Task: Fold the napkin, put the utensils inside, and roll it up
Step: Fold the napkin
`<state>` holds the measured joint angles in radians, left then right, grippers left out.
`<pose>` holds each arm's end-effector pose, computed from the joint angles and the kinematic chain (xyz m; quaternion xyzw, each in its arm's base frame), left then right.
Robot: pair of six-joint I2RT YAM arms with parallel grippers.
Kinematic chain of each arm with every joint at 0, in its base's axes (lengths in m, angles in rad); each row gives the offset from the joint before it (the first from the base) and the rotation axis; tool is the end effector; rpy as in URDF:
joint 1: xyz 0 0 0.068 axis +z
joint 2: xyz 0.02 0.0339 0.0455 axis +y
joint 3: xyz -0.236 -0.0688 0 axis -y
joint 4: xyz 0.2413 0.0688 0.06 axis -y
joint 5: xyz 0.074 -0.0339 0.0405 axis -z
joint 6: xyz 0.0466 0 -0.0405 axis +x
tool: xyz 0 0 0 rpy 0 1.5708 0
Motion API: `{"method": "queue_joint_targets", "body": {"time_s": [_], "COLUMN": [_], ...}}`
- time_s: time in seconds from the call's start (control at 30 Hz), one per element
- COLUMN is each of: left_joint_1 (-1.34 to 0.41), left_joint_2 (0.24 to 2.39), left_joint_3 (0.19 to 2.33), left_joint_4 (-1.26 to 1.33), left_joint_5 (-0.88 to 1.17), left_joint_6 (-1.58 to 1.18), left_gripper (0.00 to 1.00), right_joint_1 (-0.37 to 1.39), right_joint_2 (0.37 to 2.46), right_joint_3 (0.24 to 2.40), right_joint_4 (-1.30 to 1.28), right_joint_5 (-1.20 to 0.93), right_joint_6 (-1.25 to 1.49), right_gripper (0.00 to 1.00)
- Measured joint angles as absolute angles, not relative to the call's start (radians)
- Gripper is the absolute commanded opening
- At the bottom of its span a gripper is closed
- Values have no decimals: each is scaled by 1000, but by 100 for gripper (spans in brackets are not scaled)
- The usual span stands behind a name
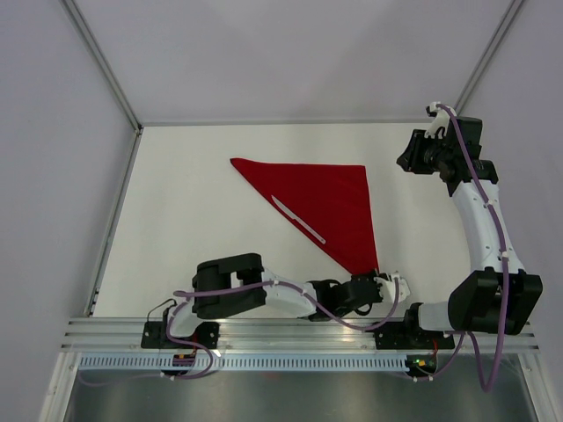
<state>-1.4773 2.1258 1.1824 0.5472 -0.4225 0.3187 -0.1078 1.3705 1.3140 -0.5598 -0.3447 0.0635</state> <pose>0.0603 -0.4383 0.1090 0.5642 0.5981 -0.1505 0.5490 0.3134 -0.0181 0.3229 -0.0036 0.8786 0.1423 0.4558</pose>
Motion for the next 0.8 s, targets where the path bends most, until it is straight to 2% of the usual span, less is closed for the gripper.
{"method": "queue_joint_targets", "body": {"time_s": [0.27, 0.5, 0.8], "left_joint_1": [-1335, -1123, -919], "left_joint_2": [1973, 1824, 1783], "left_joint_3": [1137, 1024, 955], "left_joint_4": [540, 511, 421], "left_joint_5": [-408, -365, -331], "left_joint_6": [97, -181, -402], "left_gripper": [2, 2, 2], "right_joint_1": [-108, -107, -93], "right_joint_2": [1376, 1376, 1388], "right_joint_3": [1314, 1314, 1314], "right_joint_4": [-560, -560, -560], "right_joint_5": [-348, -348, -349], "right_joint_6": [64, 62, 56], "right_gripper": [36, 37, 36]}}
